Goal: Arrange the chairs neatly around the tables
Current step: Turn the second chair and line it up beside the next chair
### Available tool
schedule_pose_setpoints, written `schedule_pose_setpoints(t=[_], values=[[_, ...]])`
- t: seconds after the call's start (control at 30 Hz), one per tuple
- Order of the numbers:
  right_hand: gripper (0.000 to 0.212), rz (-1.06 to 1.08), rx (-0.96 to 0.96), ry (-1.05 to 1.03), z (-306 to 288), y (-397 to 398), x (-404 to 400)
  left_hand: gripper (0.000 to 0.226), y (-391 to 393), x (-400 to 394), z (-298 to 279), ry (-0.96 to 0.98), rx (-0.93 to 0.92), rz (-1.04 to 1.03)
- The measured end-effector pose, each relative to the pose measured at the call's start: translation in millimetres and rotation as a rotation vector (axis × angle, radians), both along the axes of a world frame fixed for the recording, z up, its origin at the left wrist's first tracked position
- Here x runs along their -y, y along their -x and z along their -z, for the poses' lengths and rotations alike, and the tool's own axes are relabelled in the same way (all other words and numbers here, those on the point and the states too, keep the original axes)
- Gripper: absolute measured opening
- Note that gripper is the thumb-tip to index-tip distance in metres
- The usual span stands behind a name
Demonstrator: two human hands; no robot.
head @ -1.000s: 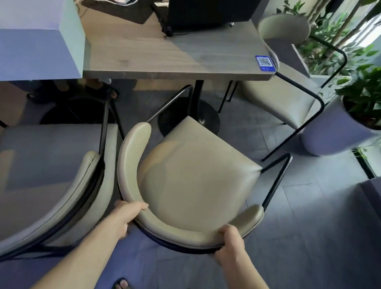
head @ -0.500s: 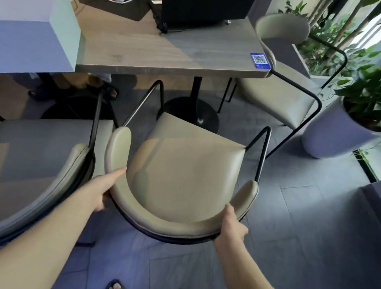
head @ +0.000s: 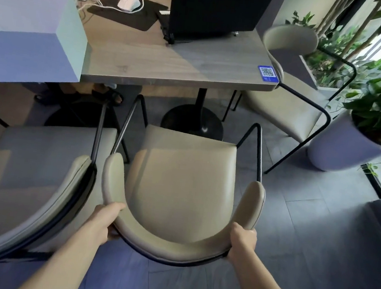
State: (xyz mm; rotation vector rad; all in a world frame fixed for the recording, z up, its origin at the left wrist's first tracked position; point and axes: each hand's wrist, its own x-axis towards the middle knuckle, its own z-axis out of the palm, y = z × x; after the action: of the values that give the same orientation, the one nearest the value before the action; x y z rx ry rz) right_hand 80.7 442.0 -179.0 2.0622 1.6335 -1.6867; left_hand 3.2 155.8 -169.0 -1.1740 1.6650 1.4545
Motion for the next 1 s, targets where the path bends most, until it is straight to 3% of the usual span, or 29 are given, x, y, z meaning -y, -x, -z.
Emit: schedule_pose_setpoints(t=[0.2, 0.4, 0.5, 0.6, 0.67, 0.8, 1.0], values=[[0.028, -0.070, -0.001, 0.006, -3, 25, -24, 0.044, -13, -9, 0, -0.060, 0.052, 0.002], [0.063, -0.213, 0.020, -0.097, -6, 45, -57, 0.078, -28, -30, -9, -0.137, 0.155, 0.119], [0.090, -0.390, 0.054, -0.376, -26, 43, -54, 0.094, -19, -22, -15, -0.161, 0.137, 0.104], [0.088, -0.715, 0.141, -0.692, -40, 36, -20, 0.095, -1, -10, -15, -0.024, -0.027, 0.059], [0.081, -0.940, 0.207, -0.766, -34, 36, 6, 0.077, 12, -6, -18, -0.022, -0.091, 0.035], [0.067, -1.124, 0.223, -0.640, -22, 45, 36, 0.046, 26, -9, -26, -0.066, -0.153, 0.046], [0.052, -1.232, 0.034, -0.183, -17, 54, 70, 0.038, 26, -17, -30, 0.019, -0.210, 0.004]])
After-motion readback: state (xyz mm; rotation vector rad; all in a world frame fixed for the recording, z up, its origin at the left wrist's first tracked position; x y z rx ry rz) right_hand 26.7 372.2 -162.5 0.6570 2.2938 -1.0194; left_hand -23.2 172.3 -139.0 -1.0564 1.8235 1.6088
